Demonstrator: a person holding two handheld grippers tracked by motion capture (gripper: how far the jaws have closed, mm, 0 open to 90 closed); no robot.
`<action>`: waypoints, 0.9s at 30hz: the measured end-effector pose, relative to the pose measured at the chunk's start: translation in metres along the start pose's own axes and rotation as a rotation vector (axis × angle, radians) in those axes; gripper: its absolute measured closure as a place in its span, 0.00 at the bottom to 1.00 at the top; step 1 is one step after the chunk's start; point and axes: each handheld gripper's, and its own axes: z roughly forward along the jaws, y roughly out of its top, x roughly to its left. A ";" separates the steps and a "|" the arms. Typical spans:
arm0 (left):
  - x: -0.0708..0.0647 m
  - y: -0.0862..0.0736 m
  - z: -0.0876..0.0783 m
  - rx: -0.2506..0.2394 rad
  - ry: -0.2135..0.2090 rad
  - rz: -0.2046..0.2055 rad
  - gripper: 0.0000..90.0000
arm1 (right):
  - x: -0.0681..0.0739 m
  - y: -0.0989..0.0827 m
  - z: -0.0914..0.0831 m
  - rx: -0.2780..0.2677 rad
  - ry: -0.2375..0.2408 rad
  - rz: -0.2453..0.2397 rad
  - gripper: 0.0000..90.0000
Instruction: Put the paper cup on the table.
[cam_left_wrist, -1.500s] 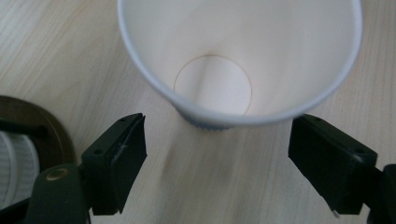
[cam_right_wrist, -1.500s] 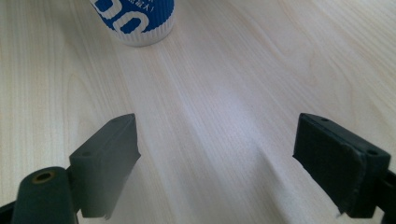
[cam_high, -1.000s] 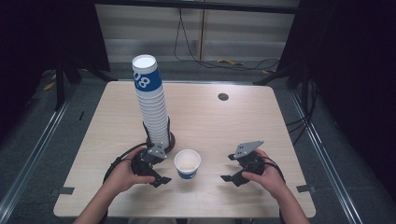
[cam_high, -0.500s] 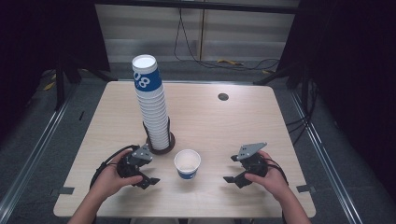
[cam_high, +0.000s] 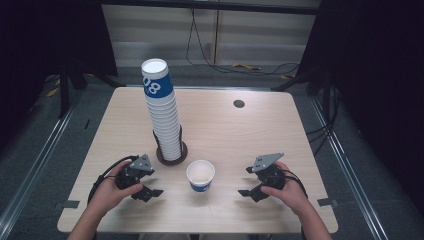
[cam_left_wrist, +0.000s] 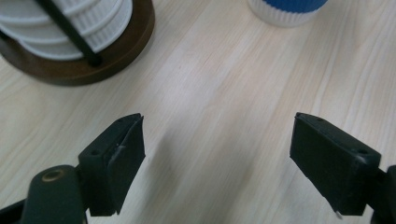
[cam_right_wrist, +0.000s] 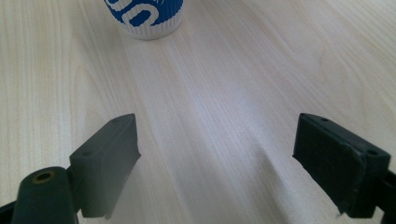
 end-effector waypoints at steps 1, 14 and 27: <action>0.002 -0.002 -0.002 0.003 0.003 0.001 0.20 | 0.000 0.000 0.000 0.002 0.000 -0.002 0.15; 0.016 -0.020 -0.010 -0.042 0.006 -0.048 0.20 | -0.004 -0.003 -0.002 -0.012 -0.001 0.008 0.15; 0.026 -0.032 -0.014 -0.051 0.022 -0.052 0.20 | -0.013 -0.012 -0.007 -0.023 -0.014 0.032 0.15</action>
